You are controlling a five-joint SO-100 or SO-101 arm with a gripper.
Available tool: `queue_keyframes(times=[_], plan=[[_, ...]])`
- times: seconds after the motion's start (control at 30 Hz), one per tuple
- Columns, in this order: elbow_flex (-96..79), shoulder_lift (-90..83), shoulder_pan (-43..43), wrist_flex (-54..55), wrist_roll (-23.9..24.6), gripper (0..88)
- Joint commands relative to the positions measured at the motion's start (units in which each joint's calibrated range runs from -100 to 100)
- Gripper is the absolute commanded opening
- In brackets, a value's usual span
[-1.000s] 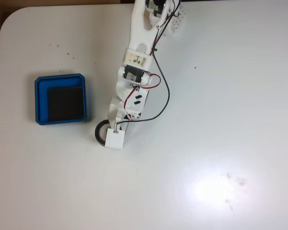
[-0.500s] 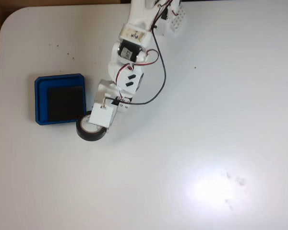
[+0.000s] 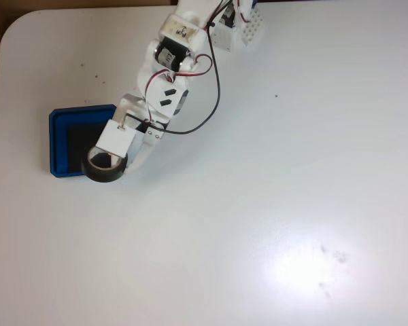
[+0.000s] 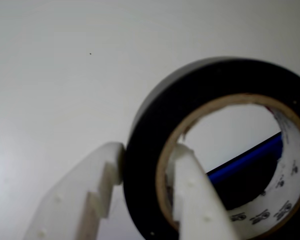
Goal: Pick the black tape roll and drop it in the blue box
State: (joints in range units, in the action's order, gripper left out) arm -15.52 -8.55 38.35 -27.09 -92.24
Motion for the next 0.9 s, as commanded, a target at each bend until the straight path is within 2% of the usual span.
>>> queue_keyframes(times=[0.0,0.33,0.87], plan=[[3.75,1.36,3.81,1.19,-0.32,1.7],[11.02,13.9,14.85,1.27,-0.32,1.8],[9.95,14.74,16.71,0.2,-0.32,1.8]])
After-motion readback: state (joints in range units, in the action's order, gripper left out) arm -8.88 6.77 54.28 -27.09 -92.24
